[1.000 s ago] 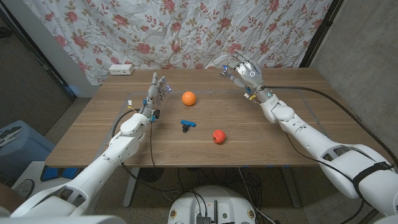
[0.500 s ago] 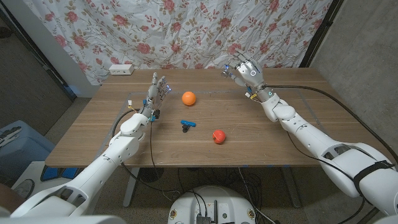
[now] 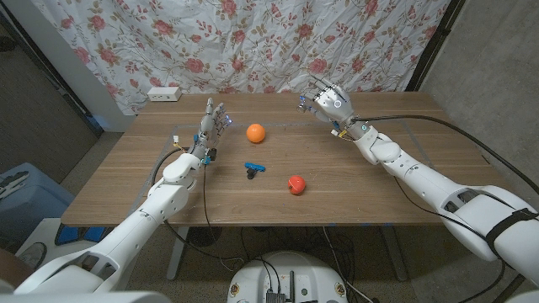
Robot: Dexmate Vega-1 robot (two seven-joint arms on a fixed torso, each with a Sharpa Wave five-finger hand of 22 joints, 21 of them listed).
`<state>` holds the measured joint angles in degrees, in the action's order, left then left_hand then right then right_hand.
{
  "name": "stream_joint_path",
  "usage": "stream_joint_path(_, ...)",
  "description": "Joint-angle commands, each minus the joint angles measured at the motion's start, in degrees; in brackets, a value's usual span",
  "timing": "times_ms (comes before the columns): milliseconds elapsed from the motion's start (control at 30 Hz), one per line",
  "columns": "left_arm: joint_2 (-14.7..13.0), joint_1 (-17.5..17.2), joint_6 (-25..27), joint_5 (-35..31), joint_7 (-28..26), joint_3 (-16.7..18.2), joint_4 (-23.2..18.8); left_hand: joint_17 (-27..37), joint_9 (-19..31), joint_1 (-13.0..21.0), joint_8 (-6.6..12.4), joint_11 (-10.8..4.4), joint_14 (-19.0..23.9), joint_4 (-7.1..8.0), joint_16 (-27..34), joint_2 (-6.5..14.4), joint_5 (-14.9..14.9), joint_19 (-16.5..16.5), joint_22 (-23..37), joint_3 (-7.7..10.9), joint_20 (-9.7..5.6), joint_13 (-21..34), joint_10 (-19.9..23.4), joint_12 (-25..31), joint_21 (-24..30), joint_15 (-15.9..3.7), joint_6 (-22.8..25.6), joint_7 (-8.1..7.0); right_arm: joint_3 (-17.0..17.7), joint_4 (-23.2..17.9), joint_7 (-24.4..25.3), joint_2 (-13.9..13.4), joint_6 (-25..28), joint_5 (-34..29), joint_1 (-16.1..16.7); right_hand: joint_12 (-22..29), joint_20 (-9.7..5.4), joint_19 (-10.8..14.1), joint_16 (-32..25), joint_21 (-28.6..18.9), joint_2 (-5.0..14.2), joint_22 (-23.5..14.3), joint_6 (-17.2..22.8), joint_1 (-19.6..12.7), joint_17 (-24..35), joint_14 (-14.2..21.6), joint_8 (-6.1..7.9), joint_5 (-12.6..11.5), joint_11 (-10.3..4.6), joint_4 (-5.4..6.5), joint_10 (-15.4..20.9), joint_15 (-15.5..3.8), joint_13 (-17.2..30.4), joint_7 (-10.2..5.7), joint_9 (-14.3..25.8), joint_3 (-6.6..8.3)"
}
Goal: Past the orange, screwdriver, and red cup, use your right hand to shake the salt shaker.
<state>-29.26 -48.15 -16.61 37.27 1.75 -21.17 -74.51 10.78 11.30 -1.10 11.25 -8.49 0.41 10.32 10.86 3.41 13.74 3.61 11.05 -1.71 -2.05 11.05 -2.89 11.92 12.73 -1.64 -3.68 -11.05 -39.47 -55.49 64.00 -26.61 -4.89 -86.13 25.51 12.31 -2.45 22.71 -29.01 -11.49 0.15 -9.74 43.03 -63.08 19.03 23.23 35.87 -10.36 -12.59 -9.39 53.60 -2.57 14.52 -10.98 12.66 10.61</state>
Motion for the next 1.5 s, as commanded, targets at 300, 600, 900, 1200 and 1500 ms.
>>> stream_joint_path(300, 0.00, 0.00, -0.01, 0.00, 0.01, 0.00, 0.01, 0.34, 0.35, -0.02, 0.24, -0.46, 0.00, 0.36, 0.29, 5.79, 0.43, 0.23, 0.27, -0.10, -1.37, 0.21, -0.04, 0.21, 0.27, -6.11, 0.09, -0.35, -3.50, -2.42, 0.00, -2.39, -0.17, 0.07, 0.76, -0.06, -0.66, 0.71, -0.45, -0.19, 3.83, -0.29, 3.13, -4.98, 0.29, 0.32, 0.71, -0.08, -0.13, 0.09, -0.65, -8.50, 0.33, -1.80, 0.56, 0.22)
stream_joint_path(600, 0.01, 0.01, -0.01, 0.00, 0.01, 0.00, 0.03, 0.34, 0.35, -0.01, 0.26, -0.38, 0.04, 0.36, 0.31, 5.79, 0.43, 0.23, 0.27, -0.10, -1.37, 0.21, -0.01, 0.22, 0.27, -6.00, 0.13, -0.43, -2.86, -3.97, 0.00, -2.81, -1.50, -0.07, 2.76, -0.11, -0.70, 0.76, -0.43, -0.21, 3.76, -0.31, 2.94, -5.24, 0.25, 0.08, 0.33, -0.19, -0.14, 0.07, -0.93, -8.47, 0.37, -1.78, 0.15, 0.21)
stream_joint_path(900, 0.02, 0.02, -0.01, -0.01, 0.00, 0.00, 0.03, 0.34, 0.35, -0.02, 0.25, -0.41, 0.08, 0.36, 0.32, 5.79, 0.43, 0.23, 0.27, -0.10, -1.36, 0.21, -0.06, 0.20, 0.27, -6.01, 0.13, -0.45, -2.77, -4.15, 0.00, -2.84, -2.54, -0.04, 4.15, -0.19, -0.72, 0.75, -0.39, -0.21, 3.75, -0.33, 2.94, -5.43, 0.24, -0.16, 0.28, -0.25, -0.12, 0.05, -1.21, -8.50, 0.38, -1.78, 0.13, 0.23)
stream_joint_path(1200, 0.03, 0.02, -0.02, -0.01, 0.00, -0.01, 0.04, 0.34, 0.35, -0.02, 0.24, -0.44, 0.00, 0.36, 0.29, 5.79, 0.42, 0.23, 0.27, -0.10, -1.37, 0.21, -0.06, 0.21, 0.27, -6.03, 0.10, -0.43, -3.15, -3.03, 0.00, -2.61, -2.56, -0.10, 3.11, -0.30, -0.79, 0.71, -0.44, -0.20, 3.97, -0.34, 2.89, -5.57, 0.30, -0.30, 0.16, -0.36, -0.11, 0.14, -1.61, -8.52, 0.39, -1.78, 0.05, 0.30)
stream_joint_path(1500, 0.03, 0.03, -0.02, -0.01, 0.00, -0.01, 0.05, 0.34, 0.35, -0.02, 0.26, -0.49, -0.01, 0.36, 0.28, 5.79, 0.42, 0.24, 0.27, -0.10, -1.38, 0.21, -0.04, 0.22, 0.27, -6.02, 0.13, -0.42, -2.03, -2.27, 0.00, -2.15, -2.29, 0.03, 2.34, -0.23, -0.97, 0.62, -0.54, -0.18, 4.26, -0.35, 2.98, -5.81, 0.37, -0.39, 0.16, -0.47, -0.16, 0.18, -1.73, -8.60, 0.50, -1.78, 0.08, 0.41)
